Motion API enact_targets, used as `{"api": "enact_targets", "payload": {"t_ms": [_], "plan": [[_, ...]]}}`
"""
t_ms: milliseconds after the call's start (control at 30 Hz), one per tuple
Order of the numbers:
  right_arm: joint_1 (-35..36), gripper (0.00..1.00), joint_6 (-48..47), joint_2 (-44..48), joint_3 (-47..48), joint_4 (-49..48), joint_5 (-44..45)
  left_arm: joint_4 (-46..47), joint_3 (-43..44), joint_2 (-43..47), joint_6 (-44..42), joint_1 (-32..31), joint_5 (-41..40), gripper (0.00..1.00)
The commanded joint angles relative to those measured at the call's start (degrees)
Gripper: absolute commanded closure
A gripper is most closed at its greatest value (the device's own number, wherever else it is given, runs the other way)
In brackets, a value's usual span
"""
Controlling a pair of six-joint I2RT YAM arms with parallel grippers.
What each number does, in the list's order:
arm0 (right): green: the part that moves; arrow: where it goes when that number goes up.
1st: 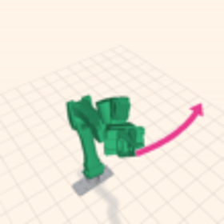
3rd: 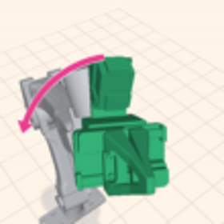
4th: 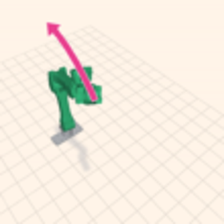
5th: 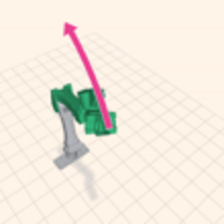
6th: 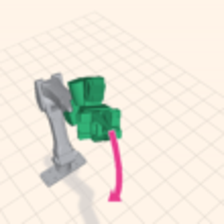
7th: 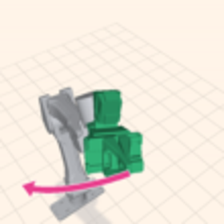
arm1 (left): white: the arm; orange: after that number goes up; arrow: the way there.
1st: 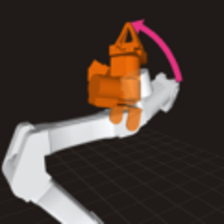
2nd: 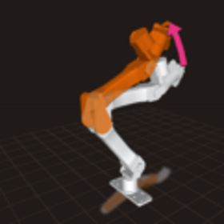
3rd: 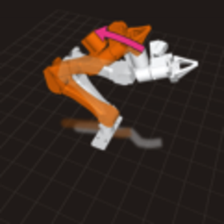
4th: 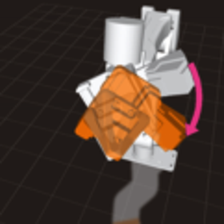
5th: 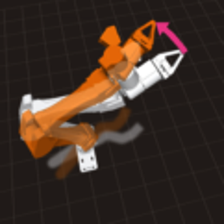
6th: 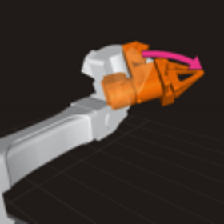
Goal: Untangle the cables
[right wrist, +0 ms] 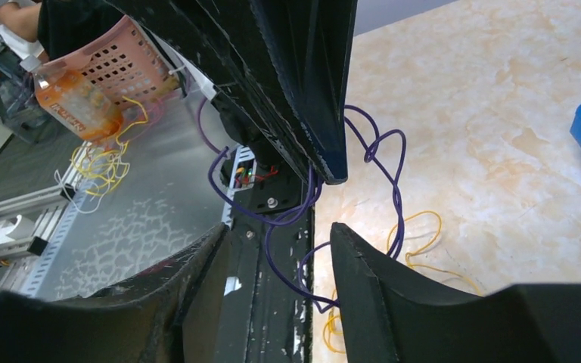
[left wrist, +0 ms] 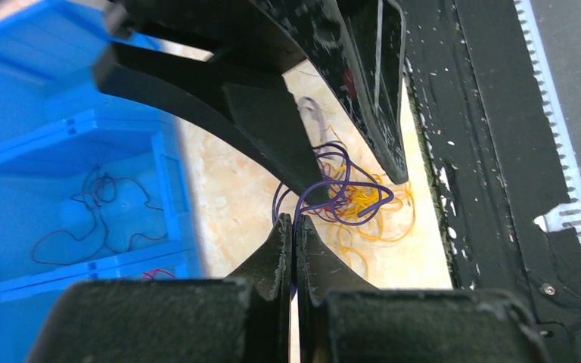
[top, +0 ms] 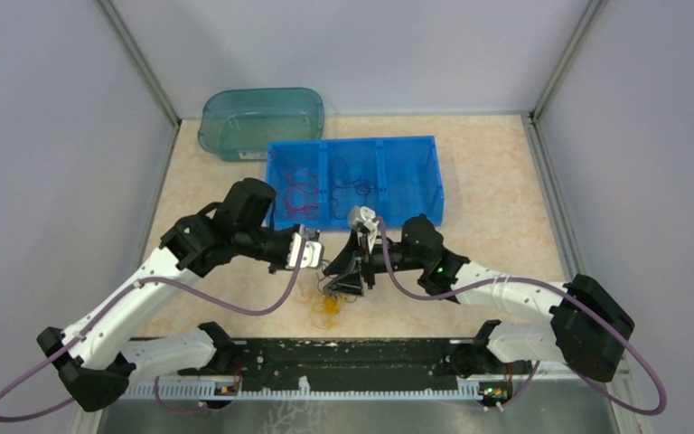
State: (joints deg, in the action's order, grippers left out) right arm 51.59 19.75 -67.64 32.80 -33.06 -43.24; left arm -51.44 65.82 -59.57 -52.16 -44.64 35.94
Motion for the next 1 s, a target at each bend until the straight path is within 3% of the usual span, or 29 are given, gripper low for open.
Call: {"api": "enact_targets", "payload": {"t_ms": [0, 100, 133, 167, 200, 233, 333, 433, 700, 967], "plan": [[-0.11, 0.56, -0.36, -0.16, 3.28, -3.98, 1.41, 1.57, 4.84, -0.74, 0.20, -0.22, -0.50, 1.00], [-0.31, 0.78, -1.64, 1.67, 2.85, -4.50, 9.43, 2.30, 6.18, -1.27, 0.38, -0.27, -0.81, 0.96], [-0.47, 0.88, -2.31, 2.51, 2.58, -4.96, 12.62, 3.15, 6.23, -1.33, 0.82, -0.27, -1.43, 0.87], [-0.54, 0.99, -3.37, 3.16, 2.77, -4.50, 15.90, 4.29, 6.15, -1.36, 1.21, -0.27, -2.34, 0.69], [-0.64, 1.00, -4.33, 3.70, 3.31, -3.38, 19.16, 5.84, 5.91, -1.32, 2.03, -0.27, -3.56, 0.52], [-0.93, 1.00, -5.36, 3.82, 3.94, -2.54, 21.85, 7.63, 5.70, -1.15, 2.88, -0.19, -5.17, 0.42], [-3.09, 1.00, -7.24, 3.12, 6.00, -0.82, 26.09, 13.60, 5.85, -0.54, 4.22, -0.19, -9.53, 0.18], [-6.88, 1.00, -7.72, 1.28, 8.01, -0.33, 28.04, 15.17, 7.56, -0.30, 4.64, -0.18, -12.39, 0.01], [-11.90, 1.00, -12.76, -8.31, 16.52, 1.37, 30.99, 12.43, 9.56, 1.08, 5.00, -0.09, -16.26, 0.00], [-13.67, 1.00, -19.46, -20.87, 25.41, 5.36, 40.77, 9.10, 9.37, 2.54, 8.21, -0.09, -18.44, 0.00]]}}
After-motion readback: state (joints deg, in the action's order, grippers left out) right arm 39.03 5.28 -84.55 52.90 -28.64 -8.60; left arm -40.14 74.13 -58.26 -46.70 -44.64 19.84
